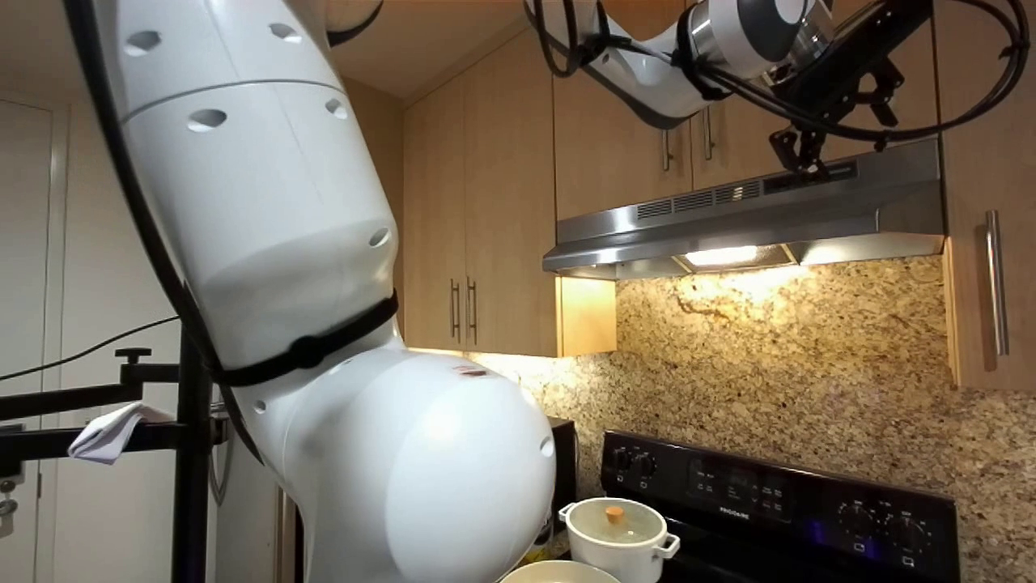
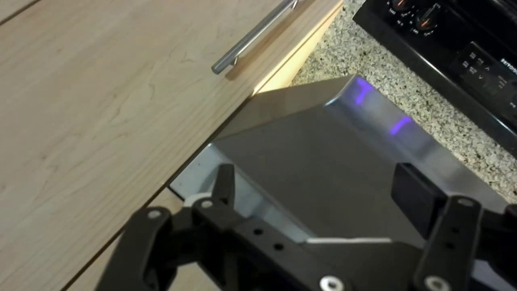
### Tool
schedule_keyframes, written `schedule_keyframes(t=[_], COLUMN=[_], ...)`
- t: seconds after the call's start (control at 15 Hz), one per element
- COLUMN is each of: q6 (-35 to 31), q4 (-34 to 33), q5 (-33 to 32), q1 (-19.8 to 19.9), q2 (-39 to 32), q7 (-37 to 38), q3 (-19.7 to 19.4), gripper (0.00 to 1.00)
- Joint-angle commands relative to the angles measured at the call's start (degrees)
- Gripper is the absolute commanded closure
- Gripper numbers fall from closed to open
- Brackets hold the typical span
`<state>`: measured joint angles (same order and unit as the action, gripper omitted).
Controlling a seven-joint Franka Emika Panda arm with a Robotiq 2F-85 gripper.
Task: Turn off the stove hood light
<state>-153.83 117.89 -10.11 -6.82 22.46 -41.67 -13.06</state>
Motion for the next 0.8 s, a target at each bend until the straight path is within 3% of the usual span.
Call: schedule_keyframes(t=[0.0,0.07,0.13,0.47,0.73], q6=[-3.0,-0.6,-1.2,-1.2,-4.1], q4=[-3.5,-2.9,-2.2,-2.4,-3.6], q5=[3.2,4.1,2.7,3.6,2.9], q1=[-2.5,-2.7,-0.2,-0.5,0.7], q2=[-4.6,-3.8,-3.3,-4.1,-5.4], q7=[-7.2,-9.0,-4.4,-6.3,-2.7], q3=[-0.7,-0.7,1.4,1.3,3.2], gripper=[0.00,0.00,0.00,0.00,0.00])
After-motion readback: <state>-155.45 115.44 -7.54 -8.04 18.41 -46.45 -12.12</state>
